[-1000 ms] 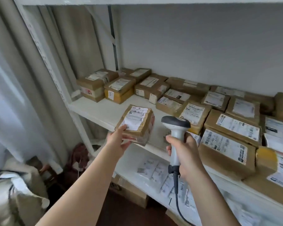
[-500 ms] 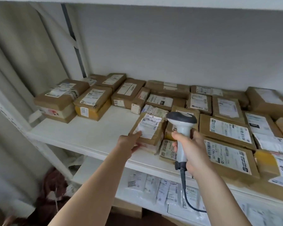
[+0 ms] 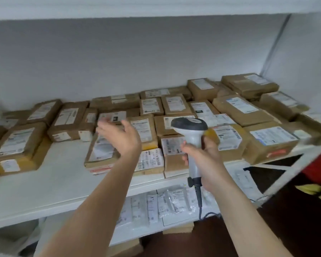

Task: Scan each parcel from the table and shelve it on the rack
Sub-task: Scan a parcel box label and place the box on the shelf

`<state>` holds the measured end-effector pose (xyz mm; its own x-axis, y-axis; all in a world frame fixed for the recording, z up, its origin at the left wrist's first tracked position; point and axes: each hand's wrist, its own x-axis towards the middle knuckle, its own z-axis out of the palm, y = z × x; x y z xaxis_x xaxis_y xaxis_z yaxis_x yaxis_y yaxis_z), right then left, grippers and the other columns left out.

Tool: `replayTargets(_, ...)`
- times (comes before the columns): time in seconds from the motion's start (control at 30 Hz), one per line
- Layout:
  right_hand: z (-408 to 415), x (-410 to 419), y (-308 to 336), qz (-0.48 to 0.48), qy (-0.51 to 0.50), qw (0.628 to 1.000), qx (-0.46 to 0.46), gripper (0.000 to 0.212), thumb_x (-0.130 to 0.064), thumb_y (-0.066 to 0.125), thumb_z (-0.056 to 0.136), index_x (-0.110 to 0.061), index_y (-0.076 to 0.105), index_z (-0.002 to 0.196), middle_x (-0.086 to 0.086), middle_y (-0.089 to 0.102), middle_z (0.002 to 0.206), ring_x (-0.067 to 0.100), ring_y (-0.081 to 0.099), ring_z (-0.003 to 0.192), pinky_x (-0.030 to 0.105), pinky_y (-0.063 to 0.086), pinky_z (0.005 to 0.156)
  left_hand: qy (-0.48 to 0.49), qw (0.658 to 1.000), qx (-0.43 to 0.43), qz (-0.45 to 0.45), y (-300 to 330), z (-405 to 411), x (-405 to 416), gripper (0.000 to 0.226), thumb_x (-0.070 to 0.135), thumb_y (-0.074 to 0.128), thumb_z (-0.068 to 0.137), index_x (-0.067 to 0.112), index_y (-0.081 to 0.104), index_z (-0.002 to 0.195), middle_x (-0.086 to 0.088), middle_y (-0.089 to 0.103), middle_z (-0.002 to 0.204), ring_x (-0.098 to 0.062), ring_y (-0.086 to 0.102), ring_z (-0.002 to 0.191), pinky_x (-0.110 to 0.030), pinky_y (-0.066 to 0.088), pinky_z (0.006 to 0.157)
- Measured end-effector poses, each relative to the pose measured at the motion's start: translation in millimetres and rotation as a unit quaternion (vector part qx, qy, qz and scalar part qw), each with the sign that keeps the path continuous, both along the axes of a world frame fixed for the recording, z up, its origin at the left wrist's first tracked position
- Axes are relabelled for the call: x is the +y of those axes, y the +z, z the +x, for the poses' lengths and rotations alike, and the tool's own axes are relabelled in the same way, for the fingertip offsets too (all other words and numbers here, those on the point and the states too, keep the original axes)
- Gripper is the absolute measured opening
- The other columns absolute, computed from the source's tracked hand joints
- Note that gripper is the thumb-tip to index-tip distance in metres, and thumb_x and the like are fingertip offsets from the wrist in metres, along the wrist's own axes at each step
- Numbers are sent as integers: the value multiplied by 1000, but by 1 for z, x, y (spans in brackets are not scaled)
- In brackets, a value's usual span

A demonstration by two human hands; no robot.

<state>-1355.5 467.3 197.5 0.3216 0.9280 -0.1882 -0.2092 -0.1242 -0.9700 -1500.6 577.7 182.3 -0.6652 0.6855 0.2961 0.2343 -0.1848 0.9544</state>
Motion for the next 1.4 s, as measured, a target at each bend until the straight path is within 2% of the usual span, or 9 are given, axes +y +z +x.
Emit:
replayTargets(0.1, 57, -34, 7, 21, -66, 997, 21, 24, -3, 67, 89, -12, 60, 110, 1, 62, 76, 9, 52, 53, 22, 44, 49, -112, 992, 34, 54, 9, 84, -14, 29, -5, 51, 84, 3, 46, 111, -6, 35, 111, -6, 41, 75, -6, 34, 67)
replayTargets(0.2, 125, -72, 7, 25, -147, 989, 9, 29, 0, 64, 89, -10, 58, 116, 4, 59, 77, 10, 50, 51, 22, 42, 47, -225, 968, 72, 82, 8, 174, -42, 30, -11, 47, 78, 11, 47, 99, -5, 33, 111, -5, 41, 65, -11, 35, 59)
replayTargets(0.37, 257, -141, -6, 25, -279, 960, 6, 20, -2, 64, 89, -9, 58, 107, 7, 57, 74, 15, 52, 54, 31, 44, 54, -355, 930, 75, 55, -5, 336, -95, 31, -10, 45, 76, 15, 49, 93, -4, 30, 116, -32, 53, 74, -25, 41, 63)
replayTargets(0.53, 406, -229, -18, 25, -389, 921, 23, 17, -10, 64, 92, -15, 58, 108, 5, 58, 79, 12, 57, 58, 27, 48, 54, -457, 887, 59, 25, -20, 528, -187, 26, -13, 50, 80, 8, 54, 95, -7, 31, 118, 8, 50, 76, -2, 37, 68)
replayTargets(0.67, 523, -309, -12, 9, -466, 885, 12, 13, -13, 62, 95, -16, 58, 107, 5, 56, 73, 15, 54, 57, 29, 46, 55, -557, 828, 52, -32, -31, 668, -255, 32, -10, 50, 81, 21, 51, 87, -1, 28, 119, -23, 59, 83, -34, 52, 80)
replayTargets(0.87, 666, -373, -13, 14, -545, 838, 30, 16, -12, 61, 95, -13, 59, 111, 6, 56, 80, 13, 56, 58, 27, 49, 54, -617, 779, 85, -77, -42, 824, -302, 25, -8, 49, 82, 16, 52, 90, 2, 27, 113, -8, 49, 72, -35, 51, 78)
replayTargets(1.0, 752, -384, -27, 14, -567, 823, 36, 19, -11, 61, 95, -13, 60, 114, 10, 56, 82, 14, 55, 57, 27, 49, 53, -639, 757, 96, -98, -63, 930, -305, 26, -8, 47, 80, 13, 55, 92, 2, 28, 112, -20, 53, 81, -38, 51, 74)
replayTargets(1.13, 849, -369, -38, 0, -584, 810, 44, 16, -13, 61, 95, -13, 59, 111, 10, 54, 74, 15, 53, 54, 35, 48, 60, -659, 737, 90, -122, -83, 1039, -296, 24, -8, 48, 81, 10, 55, 95, 1, 28, 114, -4, 47, 79, -35, 49, 76)
replayTargets(1.4, 1040, -335, -13, -3, -609, 793, 11, 18, -11, 63, 94, -12, 60, 112, 6, 56, 80, 14, 57, 61, 27, 48, 55, -670, 701, 118, -215, -82, 1248, -259, 20, -3, 49, 88, 13, 54, 99, 2, 27, 120, -15, 51, 74, -36, 45, 62)
